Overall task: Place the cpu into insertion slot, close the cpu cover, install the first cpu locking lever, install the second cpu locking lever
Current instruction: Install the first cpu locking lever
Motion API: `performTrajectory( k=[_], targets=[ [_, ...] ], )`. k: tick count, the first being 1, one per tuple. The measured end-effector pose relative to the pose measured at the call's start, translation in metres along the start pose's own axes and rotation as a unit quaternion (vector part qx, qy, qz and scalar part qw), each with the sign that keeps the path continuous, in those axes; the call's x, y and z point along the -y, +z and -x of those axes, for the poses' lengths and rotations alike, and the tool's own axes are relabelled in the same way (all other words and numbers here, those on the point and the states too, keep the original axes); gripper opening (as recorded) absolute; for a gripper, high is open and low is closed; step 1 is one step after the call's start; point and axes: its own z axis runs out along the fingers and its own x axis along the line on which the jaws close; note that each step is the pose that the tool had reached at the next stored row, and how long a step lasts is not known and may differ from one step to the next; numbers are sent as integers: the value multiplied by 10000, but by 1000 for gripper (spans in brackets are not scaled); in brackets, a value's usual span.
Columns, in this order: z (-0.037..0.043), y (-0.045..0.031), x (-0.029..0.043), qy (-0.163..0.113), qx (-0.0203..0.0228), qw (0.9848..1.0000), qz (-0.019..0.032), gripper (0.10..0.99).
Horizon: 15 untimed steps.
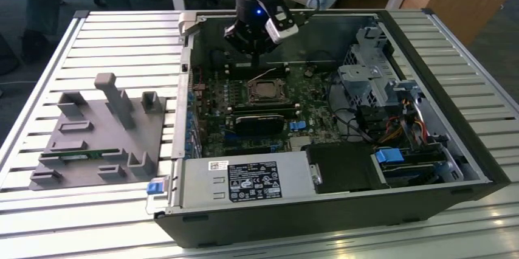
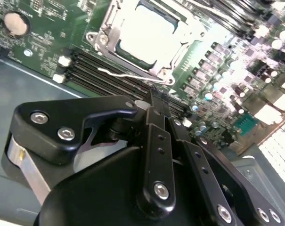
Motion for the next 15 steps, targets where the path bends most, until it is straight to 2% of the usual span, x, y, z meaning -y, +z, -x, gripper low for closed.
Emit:
performTrajectory(
  k=[3, 4, 10, 15],
  targets=[
    [2, 7, 0, -15, -6, 9999, 156, 106],
    [2, 12, 0, -22, -6, 9998, 185, 106],
    [2, 42, 1, -159, 3, 9997, 190, 106],
    [1, 50, 1, -162, 3, 9997, 190, 106]
  ],
)
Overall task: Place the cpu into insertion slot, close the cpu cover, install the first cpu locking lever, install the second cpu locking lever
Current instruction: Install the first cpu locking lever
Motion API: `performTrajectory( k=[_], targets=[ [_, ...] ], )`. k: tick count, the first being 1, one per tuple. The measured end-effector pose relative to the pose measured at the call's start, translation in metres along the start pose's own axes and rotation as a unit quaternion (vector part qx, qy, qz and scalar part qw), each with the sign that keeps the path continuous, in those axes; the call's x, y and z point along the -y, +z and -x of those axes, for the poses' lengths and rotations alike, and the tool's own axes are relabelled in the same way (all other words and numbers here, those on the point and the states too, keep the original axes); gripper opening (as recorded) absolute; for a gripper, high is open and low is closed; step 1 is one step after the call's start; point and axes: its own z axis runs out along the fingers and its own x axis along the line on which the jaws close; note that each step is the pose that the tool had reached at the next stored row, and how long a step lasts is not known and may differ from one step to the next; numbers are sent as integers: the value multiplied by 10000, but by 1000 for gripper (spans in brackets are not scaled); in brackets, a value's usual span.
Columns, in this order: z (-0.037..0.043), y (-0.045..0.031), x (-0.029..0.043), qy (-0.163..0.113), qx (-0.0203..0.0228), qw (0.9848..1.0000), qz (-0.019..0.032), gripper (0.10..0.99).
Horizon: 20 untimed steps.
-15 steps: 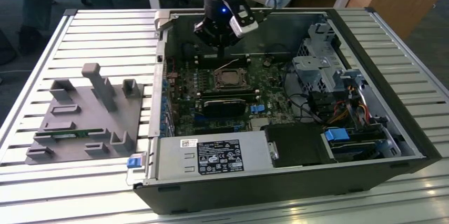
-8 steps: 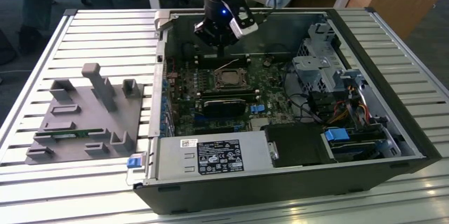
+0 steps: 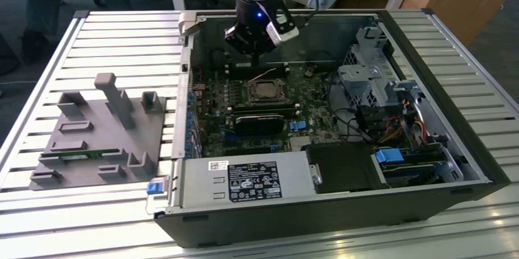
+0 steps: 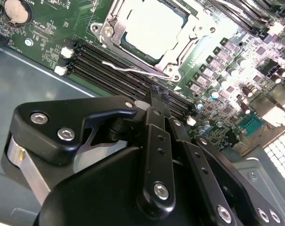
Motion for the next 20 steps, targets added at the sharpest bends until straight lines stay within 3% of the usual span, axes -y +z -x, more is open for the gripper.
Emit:
performTrajectory(
  k=[13, 20],
  targets=[
    [37, 44, 3, 0, 1, 10000, 1, 106],
    [66, 112, 6, -67, -4, 10000, 2, 106]
  ],
)
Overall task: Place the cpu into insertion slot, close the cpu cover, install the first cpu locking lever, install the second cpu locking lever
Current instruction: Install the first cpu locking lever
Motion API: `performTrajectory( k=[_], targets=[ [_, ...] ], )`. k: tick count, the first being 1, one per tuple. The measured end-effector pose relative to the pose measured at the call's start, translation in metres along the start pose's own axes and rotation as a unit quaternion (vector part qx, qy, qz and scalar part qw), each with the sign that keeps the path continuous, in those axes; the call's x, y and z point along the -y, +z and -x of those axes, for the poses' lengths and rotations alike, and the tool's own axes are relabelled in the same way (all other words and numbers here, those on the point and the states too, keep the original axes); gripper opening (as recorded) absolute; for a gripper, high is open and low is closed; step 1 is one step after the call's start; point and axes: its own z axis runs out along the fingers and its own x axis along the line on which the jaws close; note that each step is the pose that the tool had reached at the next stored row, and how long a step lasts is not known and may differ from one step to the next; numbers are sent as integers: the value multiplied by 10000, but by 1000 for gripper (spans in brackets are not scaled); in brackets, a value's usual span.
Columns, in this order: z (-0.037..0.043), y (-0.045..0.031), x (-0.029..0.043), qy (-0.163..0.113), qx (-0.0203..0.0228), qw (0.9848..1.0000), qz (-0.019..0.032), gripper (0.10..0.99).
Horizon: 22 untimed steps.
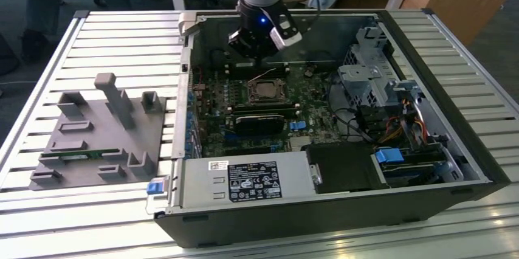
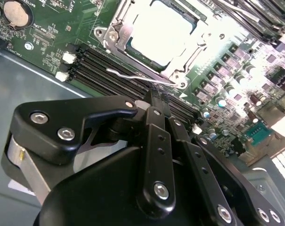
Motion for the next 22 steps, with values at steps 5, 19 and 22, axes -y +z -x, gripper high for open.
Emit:
performTrajectory(
  k=[5, 19, 22],
  targets=[
    [27, 24, 0, 1, 0, 10000, 0, 106],
    [37, 68, 3, 0, 0, 10000, 0, 106],
    [39, 85, 4, 6, 1, 10000, 0, 106]
  ],
)
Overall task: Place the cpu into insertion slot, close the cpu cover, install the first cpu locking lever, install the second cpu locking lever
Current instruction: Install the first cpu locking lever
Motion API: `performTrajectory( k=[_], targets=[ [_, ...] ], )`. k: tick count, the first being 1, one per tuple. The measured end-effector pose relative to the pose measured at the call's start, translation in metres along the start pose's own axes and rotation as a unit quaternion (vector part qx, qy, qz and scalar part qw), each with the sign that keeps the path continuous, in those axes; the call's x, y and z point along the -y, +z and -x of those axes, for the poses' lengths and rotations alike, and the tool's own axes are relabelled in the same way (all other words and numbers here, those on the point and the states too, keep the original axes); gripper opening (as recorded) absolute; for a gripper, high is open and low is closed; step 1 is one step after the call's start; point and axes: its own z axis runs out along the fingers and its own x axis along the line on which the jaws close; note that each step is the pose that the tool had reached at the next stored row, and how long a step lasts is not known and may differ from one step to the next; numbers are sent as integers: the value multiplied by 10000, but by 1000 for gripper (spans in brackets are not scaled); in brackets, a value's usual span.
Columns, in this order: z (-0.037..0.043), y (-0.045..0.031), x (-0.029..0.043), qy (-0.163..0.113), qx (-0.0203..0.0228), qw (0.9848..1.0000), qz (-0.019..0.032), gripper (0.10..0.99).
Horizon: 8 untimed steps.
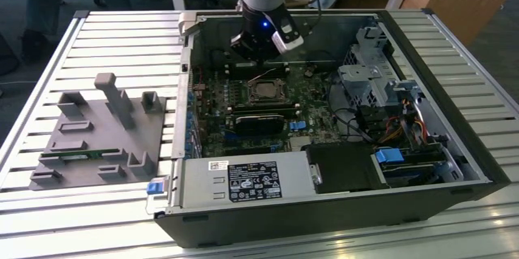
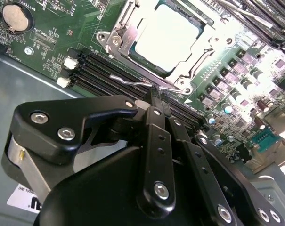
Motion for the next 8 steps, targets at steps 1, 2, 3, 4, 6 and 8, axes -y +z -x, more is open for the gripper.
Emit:
performTrajectory(
  k=[1, 2, 3, 4, 6, 8],
  targets=[
    [3, 5, -1, 6, 0, 10000, 0, 106],
    [5, 10, -3, 11, 0, 10000, -1, 106],
    [9, 15, -4, 15, 0, 10000, -1, 106],
    [12, 20, -7, 16, 1, 10000, -1, 106],
    [26, 27, -17, 15, 1, 10000, 0, 106],
    [42, 32, -29, 15, 1, 10000, -1, 106]
  ],
)
